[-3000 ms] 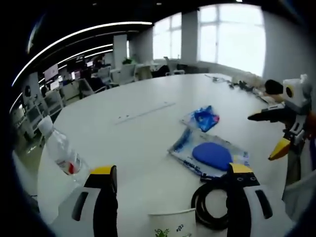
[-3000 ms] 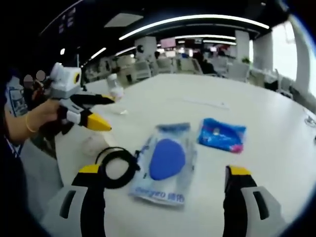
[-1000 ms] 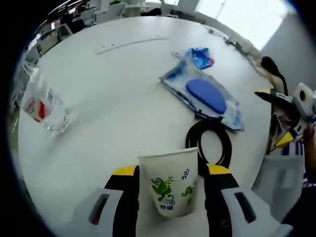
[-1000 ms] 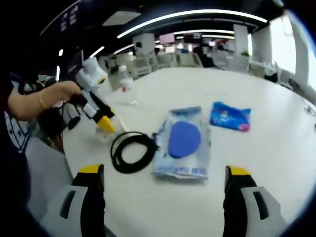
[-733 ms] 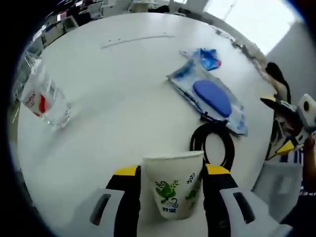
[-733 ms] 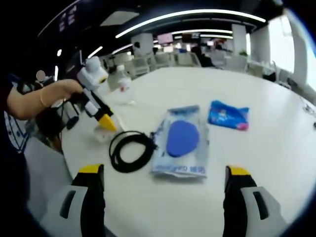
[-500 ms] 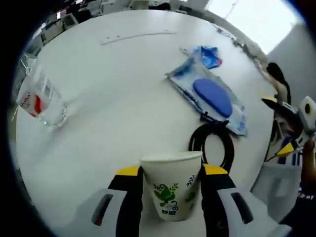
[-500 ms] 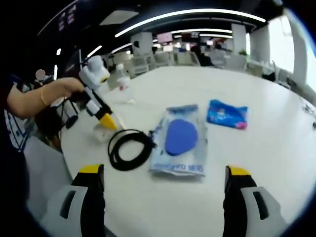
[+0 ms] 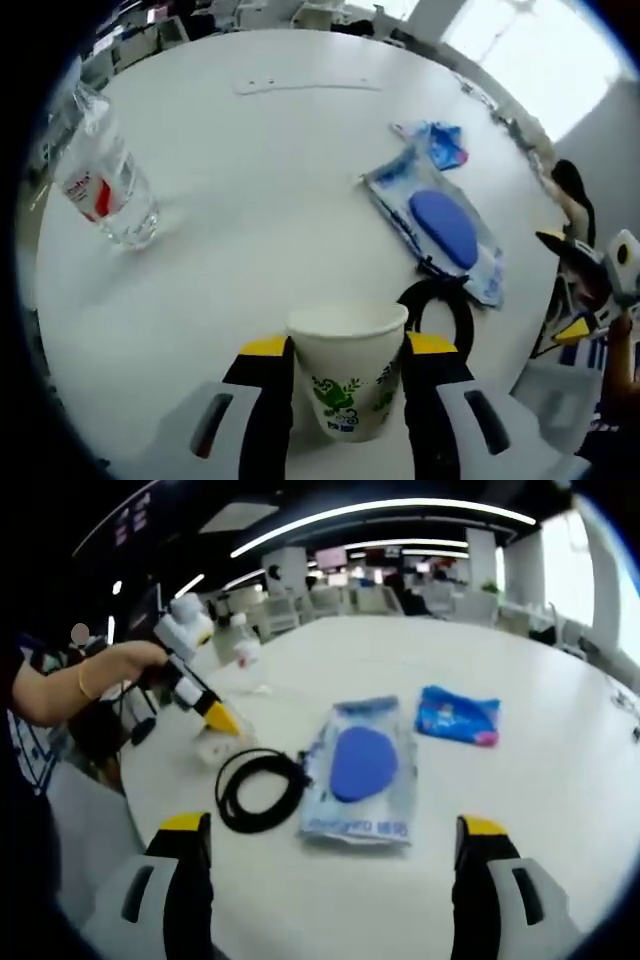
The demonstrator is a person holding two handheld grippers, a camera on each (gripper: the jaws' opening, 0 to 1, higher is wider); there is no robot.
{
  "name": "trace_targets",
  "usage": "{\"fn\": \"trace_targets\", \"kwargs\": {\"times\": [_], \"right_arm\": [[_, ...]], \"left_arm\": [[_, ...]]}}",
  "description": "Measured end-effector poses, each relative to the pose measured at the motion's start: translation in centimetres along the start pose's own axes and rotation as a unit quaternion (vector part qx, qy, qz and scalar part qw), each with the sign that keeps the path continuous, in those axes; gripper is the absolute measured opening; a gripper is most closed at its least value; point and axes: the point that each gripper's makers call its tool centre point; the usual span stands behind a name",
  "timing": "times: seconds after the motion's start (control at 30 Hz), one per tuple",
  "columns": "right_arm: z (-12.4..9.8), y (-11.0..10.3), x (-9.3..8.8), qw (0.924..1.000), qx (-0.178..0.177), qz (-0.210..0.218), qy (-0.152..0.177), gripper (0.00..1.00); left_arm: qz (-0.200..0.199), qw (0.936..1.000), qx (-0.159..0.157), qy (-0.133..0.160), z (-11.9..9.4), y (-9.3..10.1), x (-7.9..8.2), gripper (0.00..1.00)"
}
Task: Arrange the tabletop items into an orderly group along one side of the table until the central work area is clear of visible clutter.
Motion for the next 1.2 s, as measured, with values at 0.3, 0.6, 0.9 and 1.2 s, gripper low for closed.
{"fn": "trace_targets", "kwargs": {"times": [0.3, 0.6, 0.9, 1.2], "right_arm": [[0.0, -0.1, 0.4, 1.0, -0.001, 0.0, 0.006, 0.99], [-0.1, -0.3, 1.0, 0.9997, 0.002, 0.005, 0.024, 0.99], [0.2, -0.4, 1.6, 0.9991, 0.002, 0.013, 0.039, 0.99], [0.6, 0.0, 1.3, 0.9987, -0.006, 0.027, 0.044, 0.99]], "left_arm": [[0.0, 0.9978, 0.02, 0.063, -0.7, -0.4, 2.3, 0.39], [0.003, 0.9848, 0.066, 0.16, -1.2, -2.1, 5.4, 0.38], [-0.013, 0.9708, 0.079, 0.226, -1.3, -3.0, 7.1, 0.38], [0.004, 0.9444, 0.114, 0.308, -1.6, -4.1, 9.4, 0.39]]}}
Point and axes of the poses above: the point that each gripper's makers call its tool centre point, and the gripper's own axes: z roughly forward along the fingers, y roughly to its right, x roughly out of its top, and after that the axes turned 12 degrees about x, right-handed
